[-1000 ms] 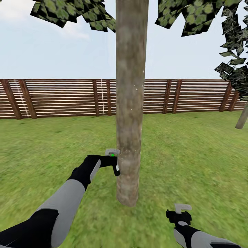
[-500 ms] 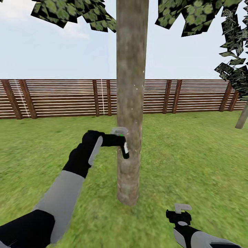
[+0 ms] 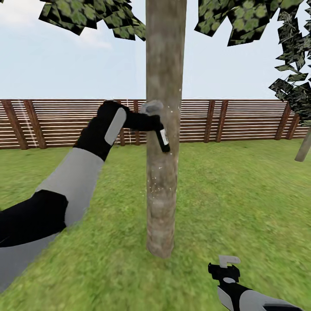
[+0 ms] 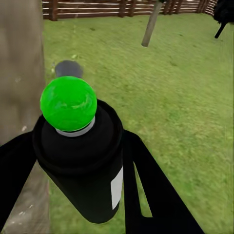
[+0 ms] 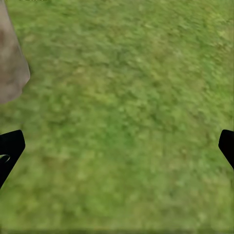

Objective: In the garden, pick up the pesticide atomizer on the floor and spray pesticide onto both trees until each tree trunk is fully covered.

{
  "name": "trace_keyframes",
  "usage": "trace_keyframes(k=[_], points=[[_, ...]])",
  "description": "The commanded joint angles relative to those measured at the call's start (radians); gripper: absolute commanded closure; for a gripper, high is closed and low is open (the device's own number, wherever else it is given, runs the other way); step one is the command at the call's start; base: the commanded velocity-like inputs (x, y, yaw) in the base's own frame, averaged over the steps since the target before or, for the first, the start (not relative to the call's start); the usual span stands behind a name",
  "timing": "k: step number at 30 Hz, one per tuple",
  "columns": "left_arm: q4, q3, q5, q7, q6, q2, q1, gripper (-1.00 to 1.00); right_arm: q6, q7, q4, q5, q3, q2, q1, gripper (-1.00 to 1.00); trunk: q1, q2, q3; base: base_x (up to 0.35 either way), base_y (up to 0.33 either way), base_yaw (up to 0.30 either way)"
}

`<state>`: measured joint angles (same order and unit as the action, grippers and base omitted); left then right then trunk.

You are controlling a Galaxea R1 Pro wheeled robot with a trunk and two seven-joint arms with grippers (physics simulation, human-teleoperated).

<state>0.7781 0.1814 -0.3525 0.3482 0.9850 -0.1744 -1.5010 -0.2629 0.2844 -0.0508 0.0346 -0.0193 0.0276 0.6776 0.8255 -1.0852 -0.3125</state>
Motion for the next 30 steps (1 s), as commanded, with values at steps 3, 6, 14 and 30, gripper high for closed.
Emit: trace_keyframes(k=[3,6,14,30], points=[[-0.127,-0.001,0.004,0.008,0.003,0.0,-0.155,1.0,-0.007,0.002,-0.004,0.004,-0.002,0.0,0.002,-1.0,0.0,-0.001,-0.001,0.0,0.0,0.0],[-0.245,-0.003,-0.043,0.008,0.003,0.0,-0.292,1.0,-0.007,0.002,-0.004,0.004,-0.002,0.0,0.002,-1.0,0.0,-0.001,-0.001,0.0,0.0,0.0],[-0.345,-0.005,-0.096,0.007,0.003,0.0,-0.42,1.0,-0.007,0.002,-0.004,0.004,-0.002,0.0,0.002,-1.0,0.0,-0.001,-0.001,0.0,0.0,0.0],[-0.609,-0.007,-0.089,-0.159,-0.005,0.0,-0.449,1.0,-0.007,0.002,-0.004,0.004,-0.002,0.0,0.002,-1.0,0.0,-0.001,-0.001,0.0,0.0,0.0]])
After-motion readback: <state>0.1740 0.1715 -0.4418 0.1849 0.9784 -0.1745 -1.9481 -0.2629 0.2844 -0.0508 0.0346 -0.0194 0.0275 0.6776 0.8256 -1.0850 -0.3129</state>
